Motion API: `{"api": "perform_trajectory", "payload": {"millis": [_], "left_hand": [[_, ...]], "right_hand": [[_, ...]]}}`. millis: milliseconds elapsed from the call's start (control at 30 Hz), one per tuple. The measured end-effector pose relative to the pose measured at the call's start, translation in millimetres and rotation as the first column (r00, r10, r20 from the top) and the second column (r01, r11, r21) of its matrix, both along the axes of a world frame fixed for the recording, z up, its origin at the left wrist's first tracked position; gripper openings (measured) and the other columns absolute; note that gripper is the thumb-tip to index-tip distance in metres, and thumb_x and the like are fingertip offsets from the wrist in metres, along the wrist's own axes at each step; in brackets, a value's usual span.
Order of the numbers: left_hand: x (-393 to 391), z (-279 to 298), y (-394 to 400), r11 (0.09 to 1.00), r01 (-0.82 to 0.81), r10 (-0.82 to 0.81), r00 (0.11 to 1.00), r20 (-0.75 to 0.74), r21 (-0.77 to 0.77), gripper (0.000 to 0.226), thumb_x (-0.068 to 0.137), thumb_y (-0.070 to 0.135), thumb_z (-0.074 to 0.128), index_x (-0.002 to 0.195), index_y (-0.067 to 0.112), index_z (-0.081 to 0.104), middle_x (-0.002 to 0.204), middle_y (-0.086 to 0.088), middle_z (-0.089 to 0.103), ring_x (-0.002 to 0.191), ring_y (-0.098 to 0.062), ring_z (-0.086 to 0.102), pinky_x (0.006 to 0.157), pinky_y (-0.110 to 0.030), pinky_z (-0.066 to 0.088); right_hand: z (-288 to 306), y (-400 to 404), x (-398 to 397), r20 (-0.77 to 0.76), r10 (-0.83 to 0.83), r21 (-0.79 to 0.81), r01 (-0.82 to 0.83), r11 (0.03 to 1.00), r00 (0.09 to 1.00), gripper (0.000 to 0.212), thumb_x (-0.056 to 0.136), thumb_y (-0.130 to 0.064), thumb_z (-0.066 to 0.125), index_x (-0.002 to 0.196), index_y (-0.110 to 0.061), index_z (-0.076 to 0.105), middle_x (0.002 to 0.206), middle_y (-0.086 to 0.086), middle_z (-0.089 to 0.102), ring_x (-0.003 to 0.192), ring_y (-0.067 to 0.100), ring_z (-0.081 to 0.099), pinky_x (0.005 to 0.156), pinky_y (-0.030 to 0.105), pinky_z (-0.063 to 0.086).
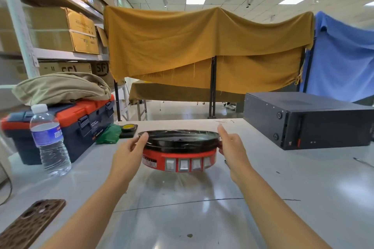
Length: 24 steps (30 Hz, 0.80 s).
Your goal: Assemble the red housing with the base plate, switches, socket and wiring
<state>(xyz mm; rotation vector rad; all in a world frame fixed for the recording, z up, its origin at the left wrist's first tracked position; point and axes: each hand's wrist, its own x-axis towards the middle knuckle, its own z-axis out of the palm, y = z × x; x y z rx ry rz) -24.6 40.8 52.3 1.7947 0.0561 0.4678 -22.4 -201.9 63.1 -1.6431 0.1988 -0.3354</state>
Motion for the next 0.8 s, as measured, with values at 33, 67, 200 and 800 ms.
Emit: {"api": "perform_trajectory", "payload": {"millis": [33, 67, 200, 800], "left_hand": [[0, -5, -1, 1.000, -0.001, 0.001, 1.000, -0.021, -0.011, 0.040, 0.089, 0.056, 0.048, 0.112, 0.028, 0.061, 0.100, 0.013, 0.064, 0.098, -0.008, 0.057, 0.083, -0.029, 0.042], [1, -9, -1, 1.000, 0.002, -0.002, 0.999, -0.037, -0.023, 0.044, 0.088, 0.055, 0.050, 0.118, 0.024, 0.060, 0.107, 0.008, 0.064, 0.104, -0.012, 0.057, 0.087, -0.032, 0.042], [0, -25, -2, 0.993, 0.011, -0.021, 0.997, -0.080, -0.119, 0.048, 0.087, 0.056, 0.053, 0.120, 0.022, 0.059, 0.112, 0.004, 0.062, 0.109, -0.017, 0.056, 0.096, -0.036, 0.042], [-11, -71, -1, 0.988, -0.038, 0.029, 0.998, -0.063, -0.147, 0.006, 0.089, 0.035, 0.059, 0.094, 0.036, 0.058, 0.090, 0.004, 0.072, 0.082, -0.012, 0.068, 0.078, -0.035, 0.055]], "right_hand": [[-3, 1, -2, -0.007, -0.006, 0.004, 0.006, 1.000, 1.000, 0.045, 0.089, -0.057, 0.046, 0.109, -0.016, 0.051, 0.106, 0.000, 0.059, 0.093, 0.013, 0.054, 0.065, 0.026, 0.038], [-6, 1, -5, -0.020, -0.007, 0.001, 0.007, 1.000, 1.000, 0.043, 0.088, -0.053, 0.052, 0.111, -0.016, 0.049, 0.108, 0.000, 0.058, 0.096, 0.015, 0.054, 0.067, 0.026, 0.039], [-22, 3, -16, -0.027, 0.045, -0.025, -0.046, 0.999, 0.999, 0.016, 0.086, -0.032, 0.062, 0.094, -0.019, 0.059, 0.101, 0.004, 0.061, 0.086, 0.014, 0.059, 0.066, 0.023, 0.042], [-57, 0, -25, 0.001, -0.022, -0.115, 0.022, 0.993, 1.000, 0.019, 0.093, -0.029, 0.050, 0.108, -0.022, 0.060, 0.116, 0.008, 0.059, 0.103, 0.021, 0.056, 0.091, 0.040, 0.049]]}}
